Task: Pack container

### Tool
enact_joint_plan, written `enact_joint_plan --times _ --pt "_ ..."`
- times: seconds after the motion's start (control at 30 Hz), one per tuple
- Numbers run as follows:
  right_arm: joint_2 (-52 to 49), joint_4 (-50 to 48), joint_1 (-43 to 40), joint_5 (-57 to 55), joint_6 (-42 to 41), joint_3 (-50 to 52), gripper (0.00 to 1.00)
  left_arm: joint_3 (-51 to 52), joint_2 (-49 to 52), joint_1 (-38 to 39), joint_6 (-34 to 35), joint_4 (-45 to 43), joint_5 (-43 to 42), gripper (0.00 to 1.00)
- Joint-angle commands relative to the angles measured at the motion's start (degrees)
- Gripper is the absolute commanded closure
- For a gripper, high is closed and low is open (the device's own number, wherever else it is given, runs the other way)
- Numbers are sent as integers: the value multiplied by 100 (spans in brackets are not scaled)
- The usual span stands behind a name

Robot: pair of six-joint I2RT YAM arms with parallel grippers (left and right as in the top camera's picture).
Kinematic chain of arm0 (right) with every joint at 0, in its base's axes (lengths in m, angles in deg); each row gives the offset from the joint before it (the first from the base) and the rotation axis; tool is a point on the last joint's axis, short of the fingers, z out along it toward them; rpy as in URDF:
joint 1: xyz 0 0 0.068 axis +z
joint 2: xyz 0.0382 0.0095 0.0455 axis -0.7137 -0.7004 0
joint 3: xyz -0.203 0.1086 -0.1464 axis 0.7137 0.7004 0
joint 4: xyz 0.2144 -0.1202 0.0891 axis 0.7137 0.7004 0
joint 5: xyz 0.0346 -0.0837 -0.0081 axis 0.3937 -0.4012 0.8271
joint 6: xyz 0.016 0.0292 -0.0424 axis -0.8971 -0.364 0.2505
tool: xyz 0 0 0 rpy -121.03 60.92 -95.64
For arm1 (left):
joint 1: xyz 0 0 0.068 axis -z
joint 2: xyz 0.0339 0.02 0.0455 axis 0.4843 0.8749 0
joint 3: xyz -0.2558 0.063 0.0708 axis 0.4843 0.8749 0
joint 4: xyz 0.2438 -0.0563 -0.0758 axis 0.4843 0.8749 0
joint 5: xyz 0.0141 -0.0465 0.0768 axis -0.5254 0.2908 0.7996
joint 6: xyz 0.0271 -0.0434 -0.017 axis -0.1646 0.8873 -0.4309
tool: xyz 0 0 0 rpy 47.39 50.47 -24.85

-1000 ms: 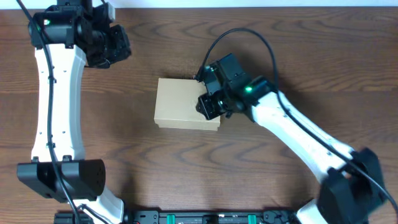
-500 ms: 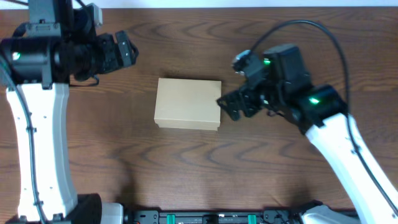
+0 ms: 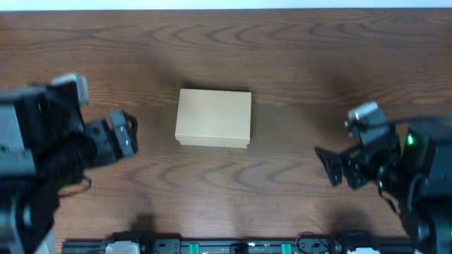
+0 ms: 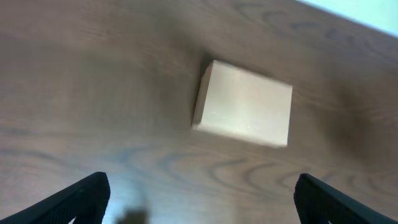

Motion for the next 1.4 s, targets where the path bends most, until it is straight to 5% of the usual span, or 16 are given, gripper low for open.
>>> enact_joint_plan --times 0.0,0.3,0.57,1.07,1.37 --pt "621 33 -133 66 127 444 1 804 -699 -4 63 -107 118 5" --pt "1311 50 -131 -17 103 656 1 2533 -2833 -4 315 -103 -35 5" --pt "1311 52 -131 -20 103 656 1 2780 -3952 -4 1021 -98 -28 5" --pt "1311 52 -131 -22 103 656 1 2782 -3982 -4 1235 33 461 5" --pt "1311 52 -131 -22 103 656 1 3753 -4153 -4 579 -1318 1178 5"
